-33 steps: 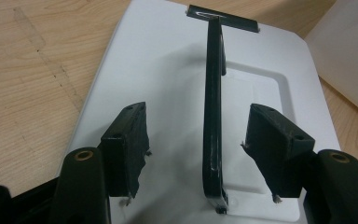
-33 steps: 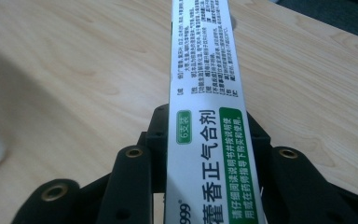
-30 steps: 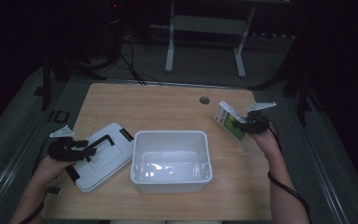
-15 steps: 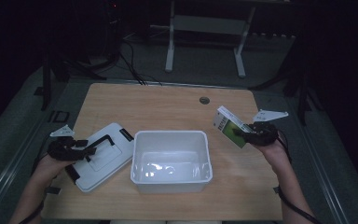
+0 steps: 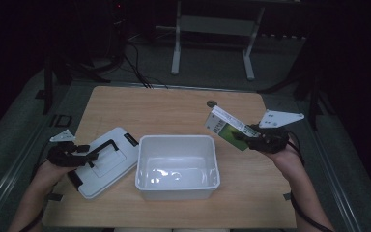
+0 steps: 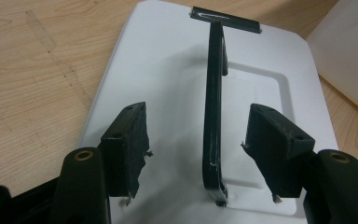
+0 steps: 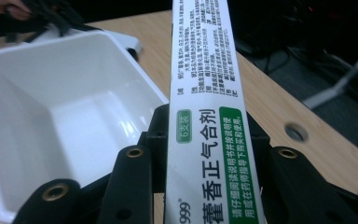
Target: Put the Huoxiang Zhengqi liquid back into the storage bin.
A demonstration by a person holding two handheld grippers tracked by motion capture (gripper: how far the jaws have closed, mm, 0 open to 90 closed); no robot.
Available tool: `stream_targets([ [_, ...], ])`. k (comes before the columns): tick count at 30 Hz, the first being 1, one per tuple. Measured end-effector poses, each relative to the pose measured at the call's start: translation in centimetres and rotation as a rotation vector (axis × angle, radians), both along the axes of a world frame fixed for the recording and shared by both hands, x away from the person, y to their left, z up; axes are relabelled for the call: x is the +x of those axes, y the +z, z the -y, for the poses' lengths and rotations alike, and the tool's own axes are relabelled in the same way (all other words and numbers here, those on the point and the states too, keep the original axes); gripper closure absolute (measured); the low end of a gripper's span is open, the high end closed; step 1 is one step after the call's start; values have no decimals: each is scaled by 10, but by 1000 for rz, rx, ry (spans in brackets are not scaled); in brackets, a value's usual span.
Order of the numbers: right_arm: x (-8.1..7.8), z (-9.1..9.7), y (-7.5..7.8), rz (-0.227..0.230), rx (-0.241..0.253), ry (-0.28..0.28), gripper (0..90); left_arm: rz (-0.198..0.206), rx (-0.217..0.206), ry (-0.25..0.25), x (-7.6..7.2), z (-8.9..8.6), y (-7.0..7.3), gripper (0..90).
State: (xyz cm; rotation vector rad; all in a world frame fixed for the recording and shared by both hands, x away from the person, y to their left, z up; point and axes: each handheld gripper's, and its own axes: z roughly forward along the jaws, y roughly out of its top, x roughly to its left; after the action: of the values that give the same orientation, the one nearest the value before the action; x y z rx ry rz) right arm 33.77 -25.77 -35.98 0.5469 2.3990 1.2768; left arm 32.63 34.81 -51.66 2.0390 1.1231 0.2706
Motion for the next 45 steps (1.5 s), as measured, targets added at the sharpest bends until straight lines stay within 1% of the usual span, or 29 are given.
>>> stream_targets([
  [5,-9,-23,6,7,-15,108,651,4,1,-3,-1,1,1,389],
  [10,-18,-42,6,-1,-3,230,651,2,7,-9,-2,2,2,389],
  [11,-19,-44,6,7,-4,244,651,2,8,-11,-2,2,2,389],
  [13,-23,-51,5,6,-6,279,651,3,9,-11,-3,2,3,388],
  [14,-24,-54,4,3,-5,291,651,5,10,-10,-3,2,3,389],
  [15,-24,-54,4,3,-5,291,651,5,10,-10,-3,2,3,389],
  [16,-27,-60,2,-3,-14,321,650,5,11,-9,-3,2,3,389],
  [18,-29,-66,-1,-7,-18,340,650,5,8,-8,-3,2,3,389],
  [20,-30,-71,-5,-26,-27,368,650,5,7,-10,-3,2,3,389],
  [22,-30,-76,-10,-37,-43,401,650,3,8,-12,-3,2,3,389],
  [23,-30,-76,-10,-37,-43,401,650,3,8,-12,-3,2,3,389],
  [24,-29,-81,-15,-56,-61,426,649,1,5,-10,-3,3,2,389],
  [26,-29,-86,-21,-65,-71,442,650,-1,4,-8,-3,3,1,388],
  [27,-29,-86,-21,-65,-71,442,650,-1,4,-8,-3,3,1,389],
  [28,-30,-92,-28,-87,-83,459,650,-1,6,-9,-3,3,0,388],
  [32,-30,-103,-43,-117,-112,482,649,0,5,-11,-3,3,-1,389],
  [33,-30,-103,-43,-117,-112,482,649,0,5,-11,-3,3,-1,389],
  [34,-30,-108,-49,-131,-134,497,649,0,5,-12,-3,2,-1,389],
  [38,-28,-116,-60,-159,-174,519,649,-2,5,-10,-3,2,-1,389],
  [39,-28,-116,-60,-159,-174,519,649,-2,5,-9,-3,2,-1,389],
  [42,-26,-122,-69,-178,-218,530,649,-1,4,-9,-4,2,-1,388],
  [45,-25,-127,-76,-198,-246,537,649,-4,6,-9,-3,2,-1,389],
])
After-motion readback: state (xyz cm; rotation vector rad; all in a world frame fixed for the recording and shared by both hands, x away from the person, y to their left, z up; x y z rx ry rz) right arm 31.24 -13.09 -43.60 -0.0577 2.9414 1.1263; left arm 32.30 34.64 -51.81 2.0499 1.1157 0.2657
